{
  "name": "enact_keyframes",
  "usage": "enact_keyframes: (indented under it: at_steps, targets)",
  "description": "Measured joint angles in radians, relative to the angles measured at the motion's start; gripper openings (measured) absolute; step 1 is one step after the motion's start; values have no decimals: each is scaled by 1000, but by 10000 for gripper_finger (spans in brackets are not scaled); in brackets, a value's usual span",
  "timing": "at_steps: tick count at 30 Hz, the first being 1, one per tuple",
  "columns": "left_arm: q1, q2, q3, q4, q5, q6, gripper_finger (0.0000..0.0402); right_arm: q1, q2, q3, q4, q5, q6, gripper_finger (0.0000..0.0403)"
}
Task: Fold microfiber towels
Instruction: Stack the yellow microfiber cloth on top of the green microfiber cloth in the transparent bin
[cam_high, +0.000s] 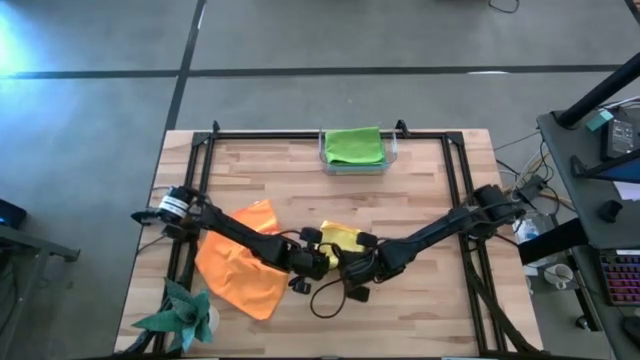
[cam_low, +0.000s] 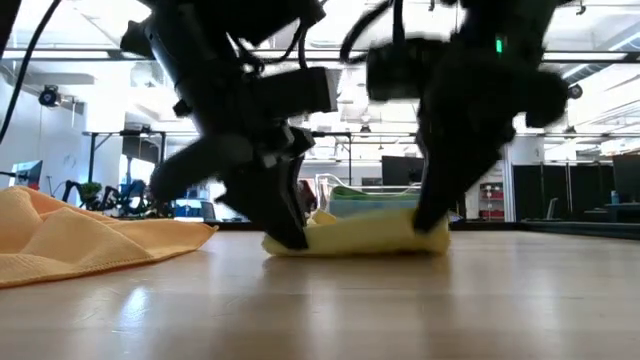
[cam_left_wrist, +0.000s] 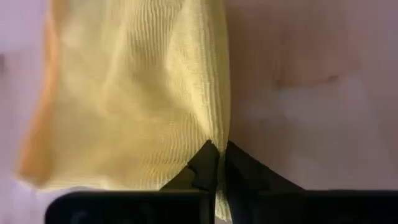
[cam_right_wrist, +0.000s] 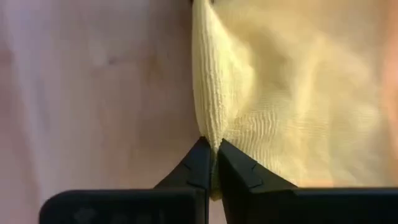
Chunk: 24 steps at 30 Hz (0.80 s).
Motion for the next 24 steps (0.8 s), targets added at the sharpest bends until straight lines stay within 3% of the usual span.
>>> enact_keyframes:
  at_steps: [15, 24]
  targets:
    - [50, -252, 36, -74, -6, 36, 2, -34, -174, 3, -94, 47, 80, 12]
    - [154, -282, 46, -71, -8, 180, 2, -132, -249, 57, -207, 144, 44, 12]
